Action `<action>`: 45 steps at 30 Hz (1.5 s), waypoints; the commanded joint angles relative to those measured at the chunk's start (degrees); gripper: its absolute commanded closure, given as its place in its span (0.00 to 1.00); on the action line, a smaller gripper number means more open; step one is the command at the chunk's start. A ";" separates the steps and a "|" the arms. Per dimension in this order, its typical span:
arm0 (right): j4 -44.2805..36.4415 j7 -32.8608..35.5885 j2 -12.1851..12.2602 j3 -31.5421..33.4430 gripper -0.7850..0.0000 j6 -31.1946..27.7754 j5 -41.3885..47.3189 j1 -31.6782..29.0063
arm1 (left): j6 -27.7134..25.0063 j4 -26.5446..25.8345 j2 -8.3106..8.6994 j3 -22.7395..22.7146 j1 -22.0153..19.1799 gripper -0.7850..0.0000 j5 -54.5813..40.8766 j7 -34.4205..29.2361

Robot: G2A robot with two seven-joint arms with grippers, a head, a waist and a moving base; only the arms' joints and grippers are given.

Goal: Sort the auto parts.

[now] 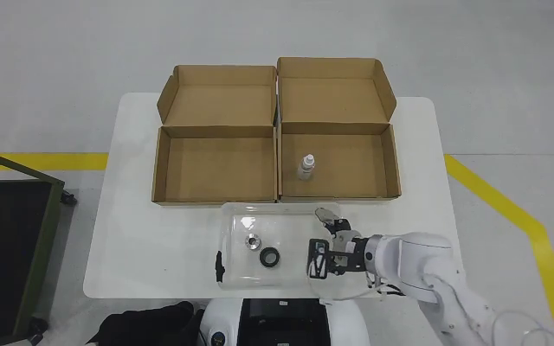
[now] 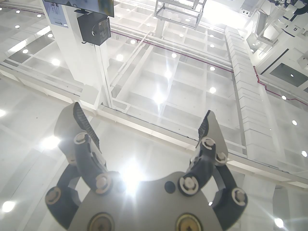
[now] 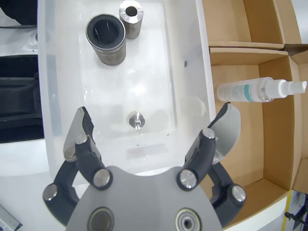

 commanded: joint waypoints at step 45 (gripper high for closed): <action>4.39 13.86 2.39 -16.60 1.00 6.44 -0.60 10.73 | 0.00 0.00 0.00 0.00 0.00 0.00 0.00 0.00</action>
